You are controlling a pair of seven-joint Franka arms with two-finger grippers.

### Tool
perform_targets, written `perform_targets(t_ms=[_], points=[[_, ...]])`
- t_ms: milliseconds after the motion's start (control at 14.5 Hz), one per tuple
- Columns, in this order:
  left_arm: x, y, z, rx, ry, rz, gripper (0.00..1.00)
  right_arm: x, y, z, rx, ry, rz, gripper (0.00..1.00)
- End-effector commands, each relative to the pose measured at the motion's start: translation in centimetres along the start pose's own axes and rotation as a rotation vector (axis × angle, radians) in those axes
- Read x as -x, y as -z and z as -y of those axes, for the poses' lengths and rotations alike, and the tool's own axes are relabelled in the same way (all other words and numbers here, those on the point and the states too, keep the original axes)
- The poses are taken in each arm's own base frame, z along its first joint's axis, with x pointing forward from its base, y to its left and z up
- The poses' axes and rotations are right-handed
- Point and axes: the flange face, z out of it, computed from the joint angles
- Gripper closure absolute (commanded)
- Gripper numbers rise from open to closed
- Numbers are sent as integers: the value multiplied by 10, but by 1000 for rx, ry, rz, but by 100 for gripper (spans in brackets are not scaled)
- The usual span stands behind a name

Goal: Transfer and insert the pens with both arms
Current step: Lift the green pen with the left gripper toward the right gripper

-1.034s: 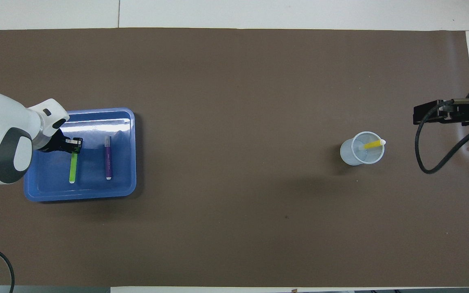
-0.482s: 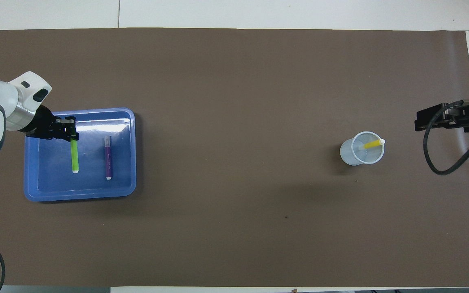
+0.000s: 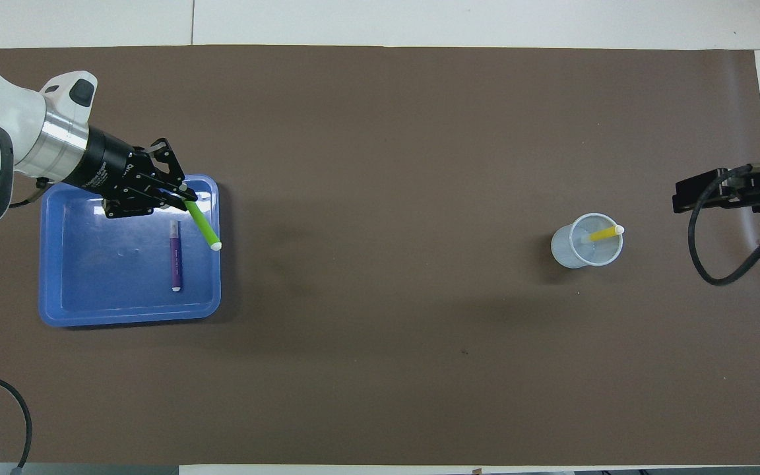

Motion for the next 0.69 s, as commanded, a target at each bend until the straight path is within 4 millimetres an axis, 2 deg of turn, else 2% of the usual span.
perform_targets(t_ms=[0,138,276,345,551,620], points=[[34,3,-26,51,178,66,100,-6,3,-4,-2,20,-9,0],[61,1,-45,73,281,97,100,-6,4,-2,-3,25,-14,0],[85,13,-58,137,372,126,100,-6,3,2,-5,31,-14,0],[90,16,-60,155,435,152,100,-6,4,2,-5,28,-14,0],[119,8,-76,139,556,195,100,-5,3,10,-36,28,-7,0],[128,5,-81,145,584,229,100,-4,5,22,-90,35,-8,0]])
